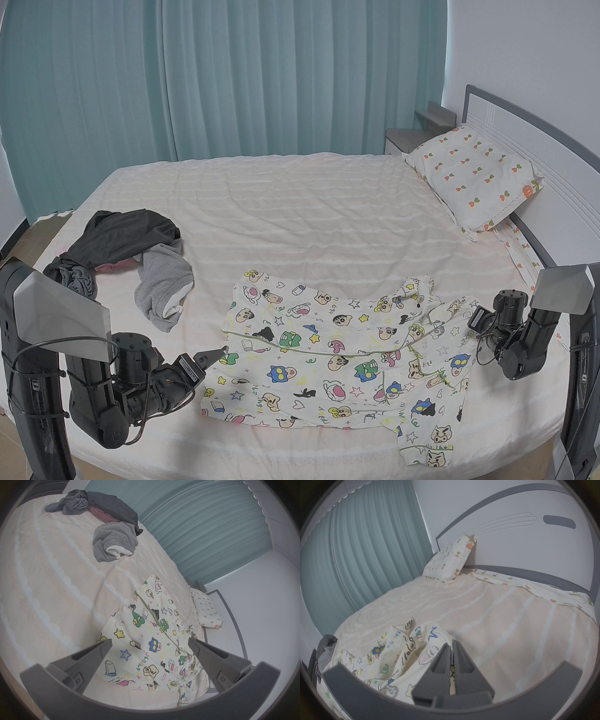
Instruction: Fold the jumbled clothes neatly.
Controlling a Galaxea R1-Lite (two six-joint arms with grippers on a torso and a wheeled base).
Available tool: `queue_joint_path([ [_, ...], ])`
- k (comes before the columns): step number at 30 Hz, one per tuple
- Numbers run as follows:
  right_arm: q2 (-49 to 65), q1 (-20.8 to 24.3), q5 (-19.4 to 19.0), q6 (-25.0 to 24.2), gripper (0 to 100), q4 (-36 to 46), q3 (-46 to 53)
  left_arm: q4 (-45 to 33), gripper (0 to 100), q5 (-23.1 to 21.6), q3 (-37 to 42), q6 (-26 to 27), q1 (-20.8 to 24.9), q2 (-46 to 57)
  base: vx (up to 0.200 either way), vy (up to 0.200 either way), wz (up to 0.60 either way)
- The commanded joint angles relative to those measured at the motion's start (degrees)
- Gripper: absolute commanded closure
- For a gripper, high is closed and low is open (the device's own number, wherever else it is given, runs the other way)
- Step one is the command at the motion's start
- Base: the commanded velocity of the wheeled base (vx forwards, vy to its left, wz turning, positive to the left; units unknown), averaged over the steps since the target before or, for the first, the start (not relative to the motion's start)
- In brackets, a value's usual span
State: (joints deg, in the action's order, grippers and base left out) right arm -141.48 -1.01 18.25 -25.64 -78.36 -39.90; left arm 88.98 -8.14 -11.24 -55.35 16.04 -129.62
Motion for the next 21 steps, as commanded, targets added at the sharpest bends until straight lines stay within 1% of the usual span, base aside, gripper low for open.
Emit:
queue_joint_path([
  [1,-0.9,-0.66,1.0,0.06,100,-0.21,-1.23,0.93,0,-0.03,0.08,-0.03,0.22,-0.46,0.0,0.0,0.0],
  [5,-1.78,-0.83,1.35,0.06,100,-0.21,-1.94,0.93,0,0.23,0.17,0.33,0.92,-0.98,0.0,0.0,0.0],
  [7,-1.87,-0.92,1.44,0.15,100,-0.21,-2.02,0.85,0,1.11,0.17,1.12,1.18,-1.33,0.0,0.0,0.0],
  [9,-1.95,-0.92,1.44,0.24,100,-0.21,-1.94,0.93,0,4.28,0.17,4.19,2.41,-3.27,0.0,0.0,0.0],
  [10,-1.95,-0.92,1.44,0.24,100,-0.21,-1.94,0.93,0,4.72,0.17,4.81,2.59,-3.44,0.0,0.0,0.0],
  [11,-1.95,-0.92,1.44,0.24,0,-0.39,-1.67,0.93,0,5.77,0.43,7.01,3.56,-4.41,0.0,0.0,0.0],
  [14,-1.6,-0.75,1.35,0.68,0,-0.56,-0.62,0.93,0,5.07,2.8,9.11,5.23,-4.67,0.0,0.0,0.0],
  [17,-1.25,-0.75,1.35,1.73,0,-0.65,-0.09,1.02,0,3.92,3.86,9.2,6.11,-4.32,0.0,0.0,0.0],
  [21,0.42,-0.75,1.26,1.73,0,-0.65,1.05,1.02,0,3.13,5.44,8.94,6.11,-4.06,0.0,0.0,0.0],
])
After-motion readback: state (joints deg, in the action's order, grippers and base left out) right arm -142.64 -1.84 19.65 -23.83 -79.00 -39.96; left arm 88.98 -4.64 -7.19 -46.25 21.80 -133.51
